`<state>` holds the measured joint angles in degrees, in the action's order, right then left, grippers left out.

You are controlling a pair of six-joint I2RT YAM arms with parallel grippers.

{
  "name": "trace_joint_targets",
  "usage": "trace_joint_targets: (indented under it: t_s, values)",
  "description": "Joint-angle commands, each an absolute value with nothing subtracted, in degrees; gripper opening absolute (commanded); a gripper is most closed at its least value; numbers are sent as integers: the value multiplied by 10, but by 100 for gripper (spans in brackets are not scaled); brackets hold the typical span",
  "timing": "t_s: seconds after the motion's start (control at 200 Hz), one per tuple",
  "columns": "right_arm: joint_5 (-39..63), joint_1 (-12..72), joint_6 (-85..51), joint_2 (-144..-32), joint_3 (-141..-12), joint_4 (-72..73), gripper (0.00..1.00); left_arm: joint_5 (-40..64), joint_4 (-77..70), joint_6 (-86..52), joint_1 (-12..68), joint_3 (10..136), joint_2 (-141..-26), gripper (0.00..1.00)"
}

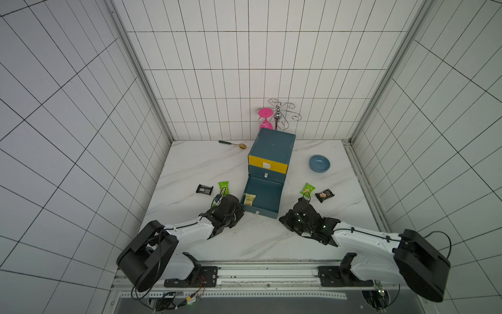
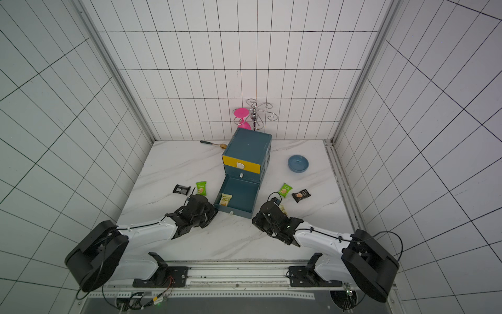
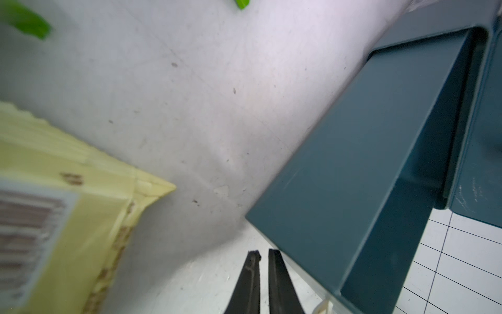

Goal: Take the cookies out of the drawer
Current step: Adjust the drawer in the storage box.

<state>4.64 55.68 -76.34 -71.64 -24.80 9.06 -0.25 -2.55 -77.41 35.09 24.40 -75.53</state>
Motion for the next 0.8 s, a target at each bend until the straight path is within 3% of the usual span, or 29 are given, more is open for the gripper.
trace_joint_targets:
  t_s: [0.0, 0.435, 0.665, 0.795]
  values:
    - [-2, 590, -847, -753, -249, 186, 0, -7, -36, -766, 330, 230, -735, 12]
    - [-81, 643, -945, -796, -195, 265, 0, 58, -56, -726, 310, 263, -792, 14]
    - [-88, 648, -963, -859, -187, 345, 0, 30, 176, -691, 309, 274, -596, 34]
    - [-93, 655, -976, -894, -183, 390, 0, -11, 261, -646, 308, 340, -507, 42]
